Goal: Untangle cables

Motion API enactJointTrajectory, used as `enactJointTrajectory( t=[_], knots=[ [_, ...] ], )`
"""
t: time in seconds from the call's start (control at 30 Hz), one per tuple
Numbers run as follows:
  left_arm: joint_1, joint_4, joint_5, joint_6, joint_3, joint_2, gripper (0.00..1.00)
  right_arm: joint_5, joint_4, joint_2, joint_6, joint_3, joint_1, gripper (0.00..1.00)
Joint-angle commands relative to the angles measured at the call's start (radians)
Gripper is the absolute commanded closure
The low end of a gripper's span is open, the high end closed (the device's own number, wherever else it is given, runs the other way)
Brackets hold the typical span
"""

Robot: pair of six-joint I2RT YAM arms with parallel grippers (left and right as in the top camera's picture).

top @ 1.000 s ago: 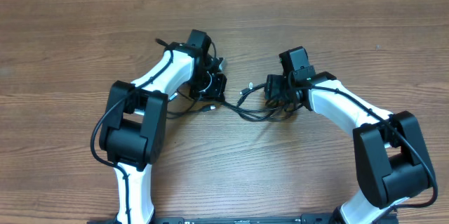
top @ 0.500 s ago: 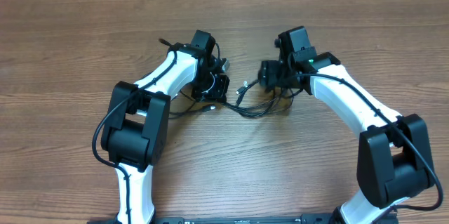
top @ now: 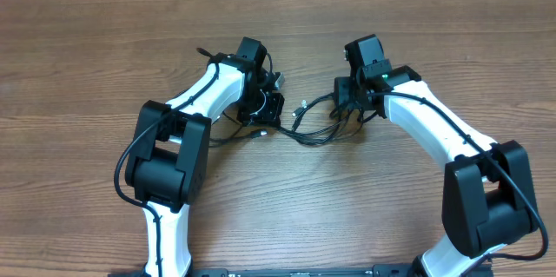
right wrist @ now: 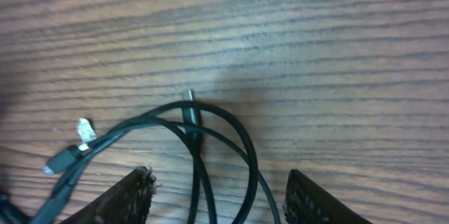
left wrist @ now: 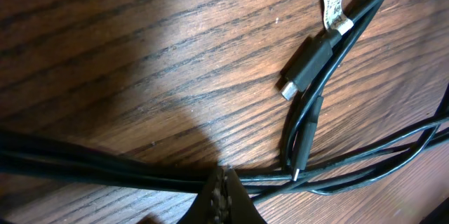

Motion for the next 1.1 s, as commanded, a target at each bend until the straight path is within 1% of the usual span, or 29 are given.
enactJointTrajectory(
  t=[0.0,0.13,0.23,0.37,0.47,0.53,0.67,0.93,1.0,1.07],
  knots=[
    [-0.007,0.004,-0.040,-0.005,-0.002,0.021,0.96,0.026,0.019,-0.010,-0.008,-0.050,0.007,0.41],
    [-0.007,0.004,-0.040,-0.005,-0.002,0.021,0.96,0.037,0.069,-0.008,-0.009,-0.095,0.007,0.43],
    [-0.007,0.005,-0.040,-0.005,-0.002,0.021,0.96,0.037,0.102,-0.008,-0.009,-0.114,0.007,0.49],
    [-0.007,0.008,-0.039,-0.005,-0.002,0.021,0.96,0.037,0.118,-0.008,-0.008,-0.116,0.007,0.69],
    [-0.007,0.012,-0.036,-0.005,-0.002,0.021,0.96,0.037,0.120,-0.008,-0.008,-0.116,0.006,0.80],
    [-0.007,0.013,-0.037,-0.005,-0.002,0.021,0.96,0.037,0.117,-0.008,-0.008,-0.116,0.007,0.82],
    [-0.007,0.015,-0.037,-0.005,-0.002,0.021,0.95,0.037,0.116,-0.005,-0.008,-0.119,0.007,0.77],
    [-0.007,0.016,-0.019,-0.004,-0.002,0.021,0.95,0.026,0.150,0.026,-0.008,-0.119,0.007,0.75],
    [-0.007,0.020,0.021,-0.004,-0.002,0.021,0.94,0.026,0.170,0.034,-0.008,-0.119,0.007,0.79],
    [-0.007,0.023,0.057,-0.003,-0.002,0.021,0.94,0.026,0.186,0.037,-0.008,-0.119,0.006,0.88]
  ],
)
